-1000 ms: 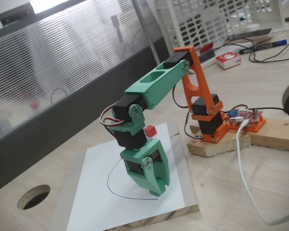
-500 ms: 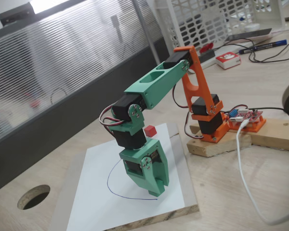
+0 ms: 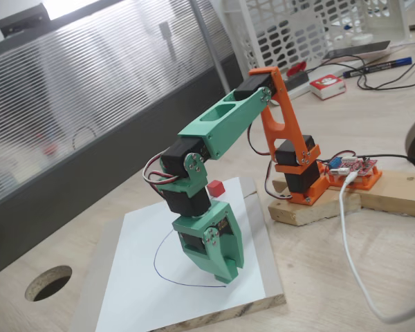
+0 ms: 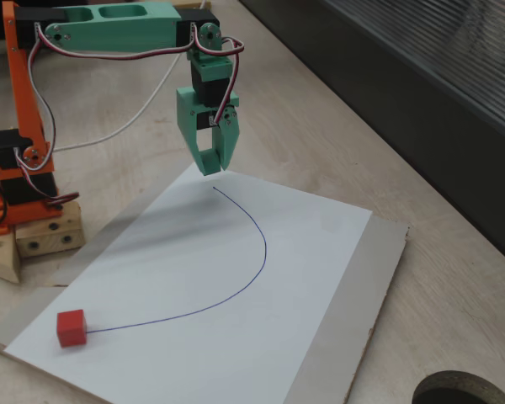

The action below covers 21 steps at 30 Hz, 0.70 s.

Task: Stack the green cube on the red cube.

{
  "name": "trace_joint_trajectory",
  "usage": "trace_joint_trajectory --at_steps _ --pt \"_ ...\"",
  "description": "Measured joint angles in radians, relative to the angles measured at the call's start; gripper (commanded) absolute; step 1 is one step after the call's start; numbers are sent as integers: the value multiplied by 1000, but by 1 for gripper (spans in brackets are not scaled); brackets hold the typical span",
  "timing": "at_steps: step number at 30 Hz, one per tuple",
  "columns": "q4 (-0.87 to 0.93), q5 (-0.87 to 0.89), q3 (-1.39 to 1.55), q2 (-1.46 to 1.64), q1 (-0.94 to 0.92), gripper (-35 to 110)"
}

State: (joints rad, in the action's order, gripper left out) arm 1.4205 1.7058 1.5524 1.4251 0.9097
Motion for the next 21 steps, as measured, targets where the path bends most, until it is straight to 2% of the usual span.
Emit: trace_joint_trajectory --at_steps 21 --pt "-5 -72 0 0 0 14"
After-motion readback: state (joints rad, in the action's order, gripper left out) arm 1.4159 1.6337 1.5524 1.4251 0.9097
